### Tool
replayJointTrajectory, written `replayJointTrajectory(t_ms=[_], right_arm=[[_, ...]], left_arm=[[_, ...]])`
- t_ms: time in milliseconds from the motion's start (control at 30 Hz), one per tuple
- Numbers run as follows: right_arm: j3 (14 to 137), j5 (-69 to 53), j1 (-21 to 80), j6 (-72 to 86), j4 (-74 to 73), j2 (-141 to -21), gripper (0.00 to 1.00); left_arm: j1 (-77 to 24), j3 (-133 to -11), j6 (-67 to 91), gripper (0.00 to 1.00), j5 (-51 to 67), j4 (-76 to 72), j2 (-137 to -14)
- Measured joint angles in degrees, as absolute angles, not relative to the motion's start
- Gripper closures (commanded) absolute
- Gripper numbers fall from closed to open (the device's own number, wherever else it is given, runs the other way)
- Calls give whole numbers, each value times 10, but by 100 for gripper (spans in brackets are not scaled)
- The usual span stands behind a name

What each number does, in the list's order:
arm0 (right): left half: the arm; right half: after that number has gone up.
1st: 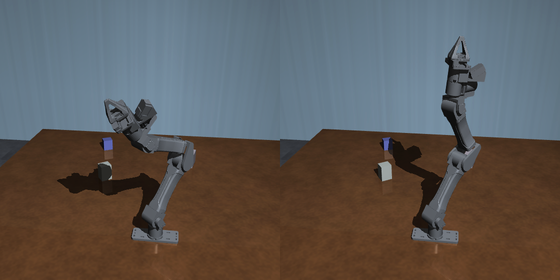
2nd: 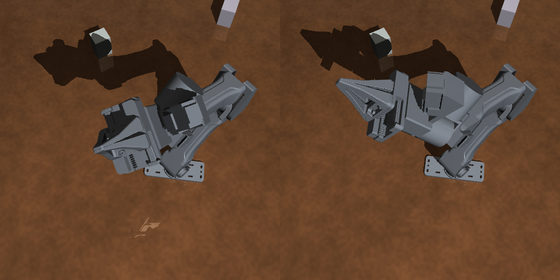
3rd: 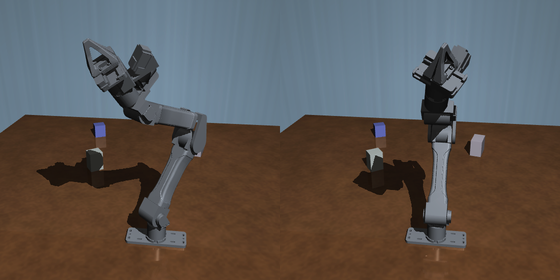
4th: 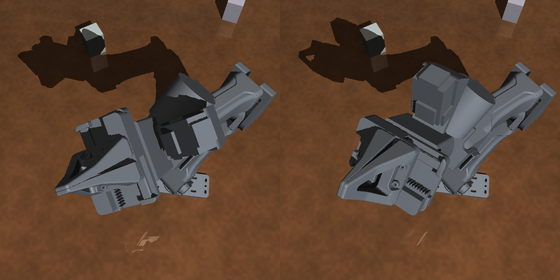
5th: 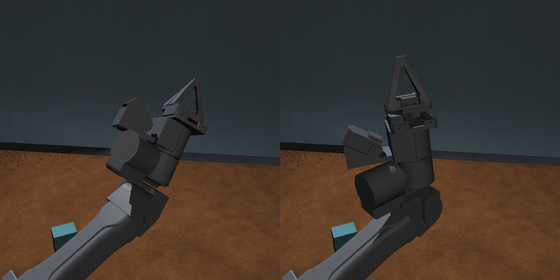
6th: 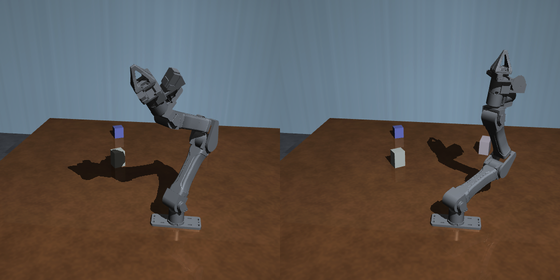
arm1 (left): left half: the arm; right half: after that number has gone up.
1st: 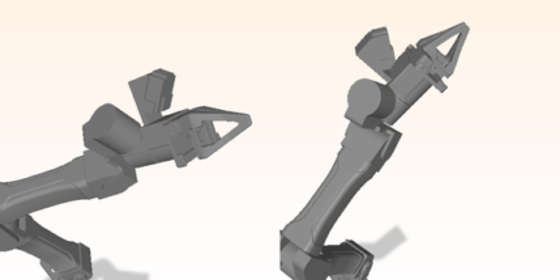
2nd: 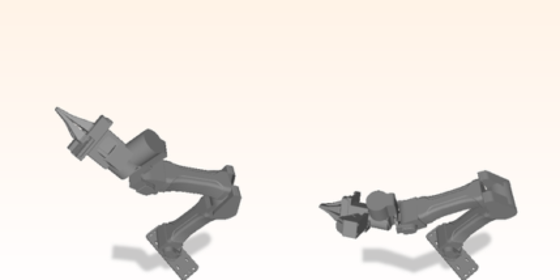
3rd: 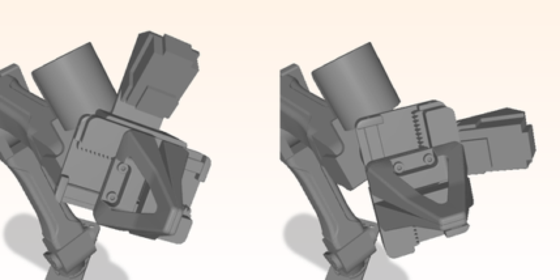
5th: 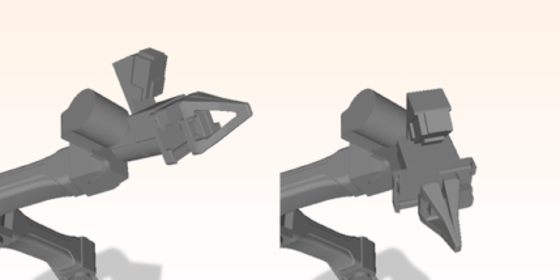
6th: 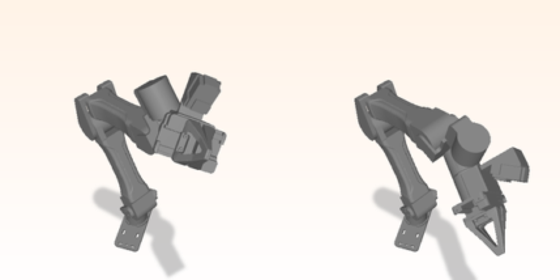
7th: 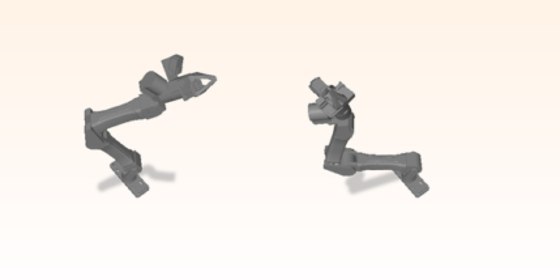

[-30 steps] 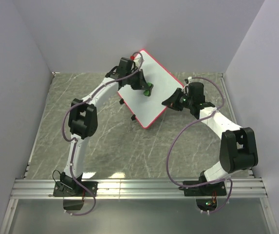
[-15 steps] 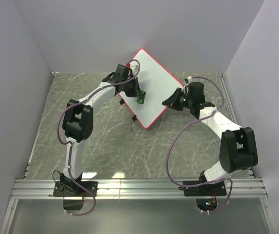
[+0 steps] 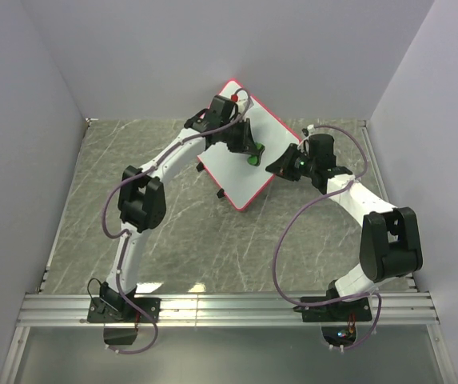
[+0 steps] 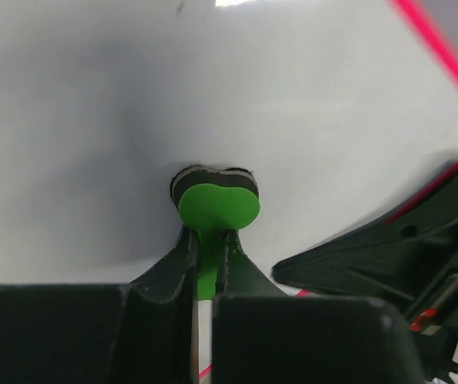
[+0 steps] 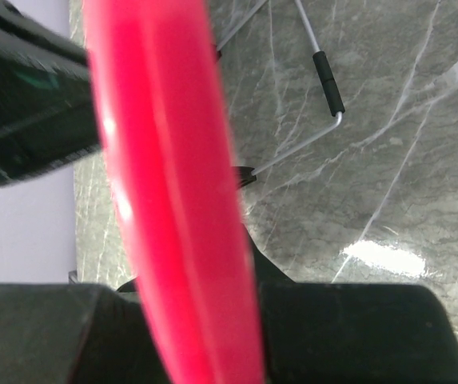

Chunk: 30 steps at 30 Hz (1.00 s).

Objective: Erase the whiteboard

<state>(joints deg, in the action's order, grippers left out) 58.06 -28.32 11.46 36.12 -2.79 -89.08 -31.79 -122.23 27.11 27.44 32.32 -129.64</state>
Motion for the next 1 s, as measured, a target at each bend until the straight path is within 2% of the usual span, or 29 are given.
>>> replayJointTrajectory(t_ms=[400,733,1000], right_arm=[[583,-265,129,342,-44,-879,100],[586,-251,142,333,-82,-859,100],[588,-260,178,305,-174,-816,100]], left_arm=[[-311,-1349,350,100,311,238,-1365],[-261,-1357,401,100,300,187,-1391],[-197,-1338,432,100,283,164,-1411]])
